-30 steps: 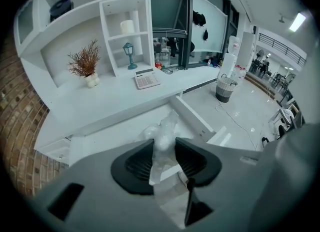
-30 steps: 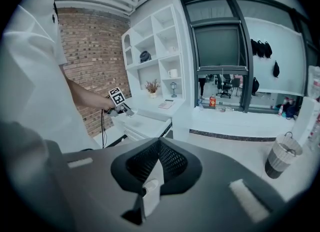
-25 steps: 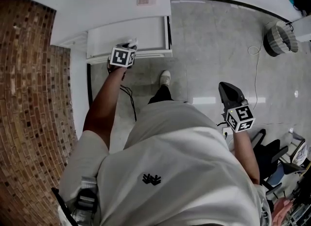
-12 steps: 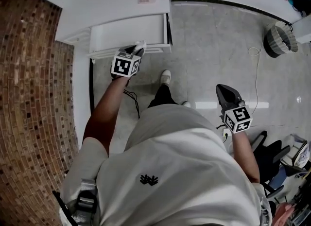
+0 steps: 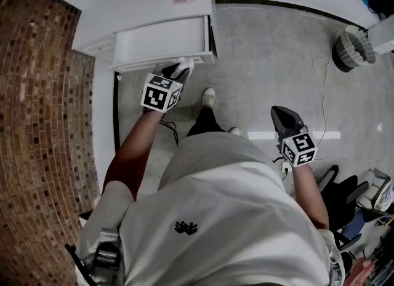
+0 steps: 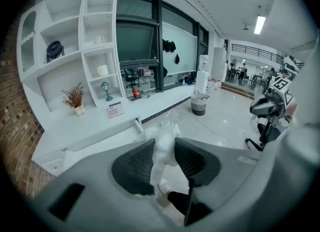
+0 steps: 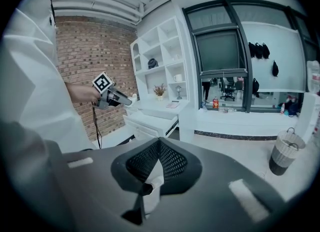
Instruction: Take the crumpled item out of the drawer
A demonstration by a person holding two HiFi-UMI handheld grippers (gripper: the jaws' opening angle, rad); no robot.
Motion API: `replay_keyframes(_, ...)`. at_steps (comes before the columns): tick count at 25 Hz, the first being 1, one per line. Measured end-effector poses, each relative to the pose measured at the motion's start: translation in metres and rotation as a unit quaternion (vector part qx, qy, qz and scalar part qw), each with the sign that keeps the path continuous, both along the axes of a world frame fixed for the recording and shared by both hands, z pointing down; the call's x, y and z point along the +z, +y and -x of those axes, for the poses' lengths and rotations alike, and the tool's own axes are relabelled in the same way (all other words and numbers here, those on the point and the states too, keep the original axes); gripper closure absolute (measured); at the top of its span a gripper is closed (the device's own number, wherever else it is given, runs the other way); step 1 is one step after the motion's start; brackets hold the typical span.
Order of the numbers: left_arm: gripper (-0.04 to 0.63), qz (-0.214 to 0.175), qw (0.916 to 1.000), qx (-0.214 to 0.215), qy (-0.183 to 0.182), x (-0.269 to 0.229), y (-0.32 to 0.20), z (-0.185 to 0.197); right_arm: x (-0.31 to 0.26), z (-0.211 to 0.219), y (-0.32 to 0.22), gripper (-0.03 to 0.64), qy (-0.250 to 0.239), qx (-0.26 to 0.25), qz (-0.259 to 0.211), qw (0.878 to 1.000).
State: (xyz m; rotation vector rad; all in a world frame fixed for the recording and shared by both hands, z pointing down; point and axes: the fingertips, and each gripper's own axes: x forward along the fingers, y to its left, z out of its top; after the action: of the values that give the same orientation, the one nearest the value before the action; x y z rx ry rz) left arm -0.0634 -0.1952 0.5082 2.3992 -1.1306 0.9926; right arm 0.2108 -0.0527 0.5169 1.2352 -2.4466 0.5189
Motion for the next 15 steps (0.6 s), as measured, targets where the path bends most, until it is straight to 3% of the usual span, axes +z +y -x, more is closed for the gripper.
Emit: replay_keyframes(15,0.466,-0.020,0.9994,0.022,0.018,-0.032,0.058,-0.039,0.004,0.006,0.029,0.604,-0.006,-0.039,0.005,0.999)
